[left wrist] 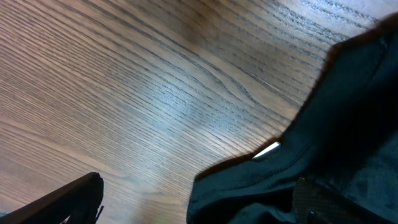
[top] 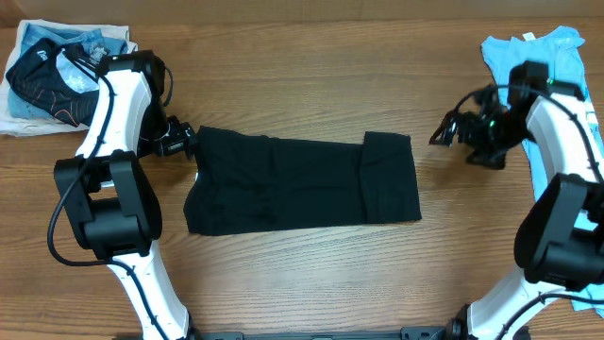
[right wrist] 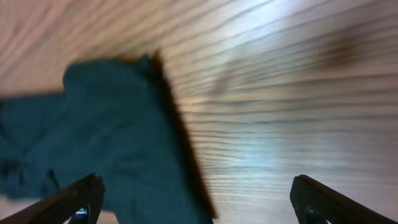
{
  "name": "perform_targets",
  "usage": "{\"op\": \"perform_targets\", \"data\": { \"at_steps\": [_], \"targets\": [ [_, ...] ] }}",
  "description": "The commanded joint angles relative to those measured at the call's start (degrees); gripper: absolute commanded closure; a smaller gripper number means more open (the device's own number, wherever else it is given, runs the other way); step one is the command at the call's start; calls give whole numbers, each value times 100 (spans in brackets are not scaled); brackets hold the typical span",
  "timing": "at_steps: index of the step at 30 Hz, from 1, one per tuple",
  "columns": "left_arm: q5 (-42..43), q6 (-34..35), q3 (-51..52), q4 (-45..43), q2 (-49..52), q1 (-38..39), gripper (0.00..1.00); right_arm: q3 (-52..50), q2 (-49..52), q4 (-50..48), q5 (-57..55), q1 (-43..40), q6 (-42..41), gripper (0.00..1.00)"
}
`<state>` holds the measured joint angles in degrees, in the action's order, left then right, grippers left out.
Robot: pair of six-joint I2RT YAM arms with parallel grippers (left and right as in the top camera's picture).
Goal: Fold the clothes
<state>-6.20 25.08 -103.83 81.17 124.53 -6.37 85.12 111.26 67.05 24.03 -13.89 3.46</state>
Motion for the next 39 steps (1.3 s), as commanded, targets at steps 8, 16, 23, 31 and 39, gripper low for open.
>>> {"op": "perform_targets", "data": {
  "at_steps": [8, 16, 23, 31, 39],
  "targets": [
    [26, -85, 33, -13, 20, 44, 0, -1252, 85, -688, 2422, -317, 1650, 0],
    [28, -87, 33, -20, 20, 44, 0, -1779, 254, -1003, 2625, -278, 1606, 0],
    [31, -85, 33, -22, 20, 44, 0, -2044, 555, -1158, 3012, -236, 1578, 1],
    [42, -85, 33, -20, 20, 52, 0, -2293, 739, -1497, 2986, 94, 1117, 18],
    [48, -85, 33, -20, 20, 55, 0, -2328, 741, -1698, 2929, 339, 682, 77]
  ]
}}
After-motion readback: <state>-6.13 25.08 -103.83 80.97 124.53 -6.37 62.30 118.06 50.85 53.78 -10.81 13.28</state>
